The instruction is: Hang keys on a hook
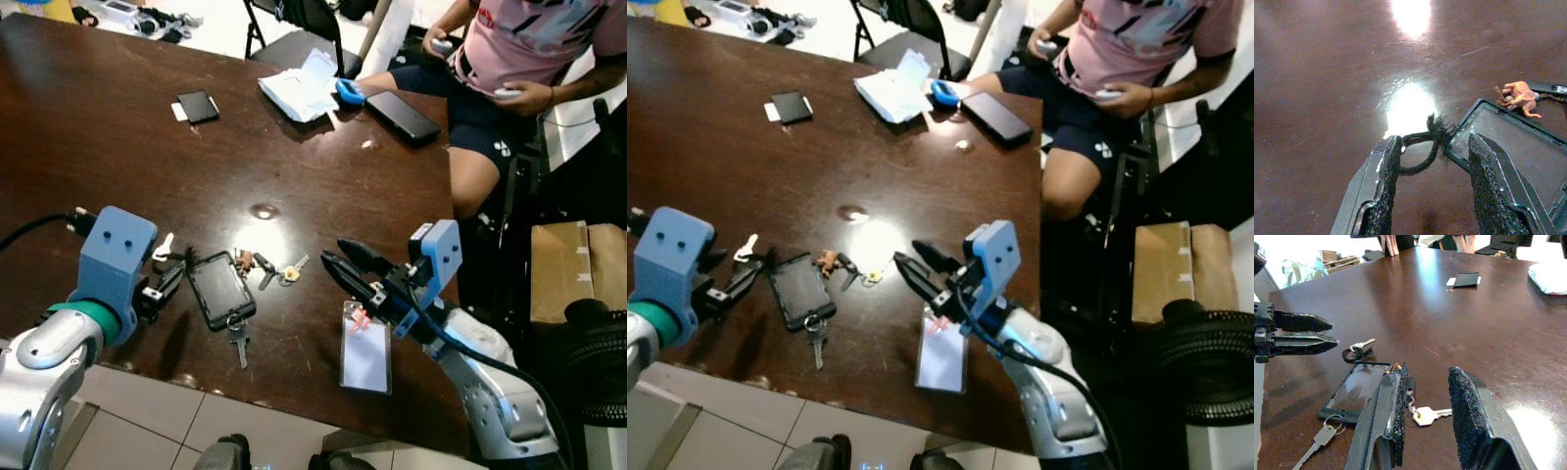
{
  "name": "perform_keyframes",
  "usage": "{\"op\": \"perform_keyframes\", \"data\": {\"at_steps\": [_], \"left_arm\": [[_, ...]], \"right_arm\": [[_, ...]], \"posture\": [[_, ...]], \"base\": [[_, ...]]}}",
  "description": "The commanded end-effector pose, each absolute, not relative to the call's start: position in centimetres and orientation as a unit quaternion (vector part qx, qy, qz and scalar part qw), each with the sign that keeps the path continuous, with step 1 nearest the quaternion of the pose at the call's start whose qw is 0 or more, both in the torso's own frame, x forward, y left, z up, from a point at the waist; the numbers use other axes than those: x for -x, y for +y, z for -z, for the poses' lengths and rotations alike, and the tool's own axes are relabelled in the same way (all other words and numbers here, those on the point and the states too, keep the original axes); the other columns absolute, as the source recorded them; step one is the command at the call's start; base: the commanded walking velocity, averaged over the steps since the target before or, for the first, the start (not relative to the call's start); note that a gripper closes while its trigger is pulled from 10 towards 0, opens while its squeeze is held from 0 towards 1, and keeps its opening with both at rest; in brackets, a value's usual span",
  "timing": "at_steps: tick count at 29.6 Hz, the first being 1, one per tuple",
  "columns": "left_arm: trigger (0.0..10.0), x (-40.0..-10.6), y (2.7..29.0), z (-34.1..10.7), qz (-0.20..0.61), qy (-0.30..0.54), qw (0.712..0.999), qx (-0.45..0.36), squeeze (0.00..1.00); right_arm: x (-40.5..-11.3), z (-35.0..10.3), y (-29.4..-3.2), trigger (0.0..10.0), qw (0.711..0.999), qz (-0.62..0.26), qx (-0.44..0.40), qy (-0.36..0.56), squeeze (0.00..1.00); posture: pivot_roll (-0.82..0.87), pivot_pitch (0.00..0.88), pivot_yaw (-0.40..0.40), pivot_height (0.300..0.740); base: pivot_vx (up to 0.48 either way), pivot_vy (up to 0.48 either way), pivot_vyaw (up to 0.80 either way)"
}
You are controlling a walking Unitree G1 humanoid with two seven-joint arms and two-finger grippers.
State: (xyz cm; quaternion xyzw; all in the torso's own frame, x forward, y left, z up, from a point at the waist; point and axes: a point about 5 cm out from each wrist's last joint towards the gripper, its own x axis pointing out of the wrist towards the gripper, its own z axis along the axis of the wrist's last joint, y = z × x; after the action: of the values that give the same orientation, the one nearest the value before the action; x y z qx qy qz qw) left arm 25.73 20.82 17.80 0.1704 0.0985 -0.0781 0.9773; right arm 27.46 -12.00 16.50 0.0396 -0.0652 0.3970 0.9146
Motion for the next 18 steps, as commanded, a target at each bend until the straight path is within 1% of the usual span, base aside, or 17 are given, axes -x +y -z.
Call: {"op": "perform_keyframes", "data": {"at_steps": [1,2,5,7,9,16,18], "left_arm": [[10.0,-26.5,20.0,-17.5,0.084,0.093,0.973,-0.196,0.0],[10.0,-27.7,19.1,-17.2,0.091,0.097,0.97,-0.202,0.0],[10.0,-28.4,18.4,-17.0,0.096,0.101,0.969,-0.205,0.0],[10.0,-29.9,17.6,-16.5,0.089,0.122,0.972,-0.182,0.0],[10.0,-30.4,17.4,-16.2,0.086,0.131,0.972,-0.173,0.0],[10.0,-30.7,17.2,-15.5,0.082,0.142,0.971,-0.173,0.0],[10.0,-31.0,17.6,-15.0,0.056,0.152,0.971,-0.178,0.0]], "right_arm": [[-27.2,-16.2,-11.9,10.0,0.914,-0.399,-0.039,-0.06,0.0],[-27.1,-16.2,-12.0,10.0,0.915,-0.398,-0.04,-0.059,0.0],[-27.0,-16.2,-12.0,10.0,0.915,-0.398,-0.04,-0.059,0.0],[-26.9,-16.2,-12.0,10.0,0.916,-0.396,-0.041,-0.058,0.0],[-26.8,-16.2,-12.0,10.0,0.916,-0.395,-0.041,-0.057,0.0],[-26.7,-16.1,-11.9,10.0,0.916,-0.395,-0.043,-0.056,0.0],[-26.7,-16.1,-11.9,10.0,0.916,-0.395,-0.043,-0.055,0.0]], "posture": [[0.1,0.104,0.031,0.74],[0.1,0.114,0.034,0.74],[0.1,0.116,0.034,0.74],[0.09,0.124,0.039,0.74],[0.09,0.125,0.039,0.74],[0.09,0.131,0.04,0.74],[0.09,0.135,0.041,0.74]], "base": [[0.0,0.0,0.0],[0.0,0.0,0.0],[0.0,0.0,0.0],[0.0,0.0,0.0],[0.0,0.0,0.0],[0.0,0.0,0.0],[0.0,0.0,0.0]]}}
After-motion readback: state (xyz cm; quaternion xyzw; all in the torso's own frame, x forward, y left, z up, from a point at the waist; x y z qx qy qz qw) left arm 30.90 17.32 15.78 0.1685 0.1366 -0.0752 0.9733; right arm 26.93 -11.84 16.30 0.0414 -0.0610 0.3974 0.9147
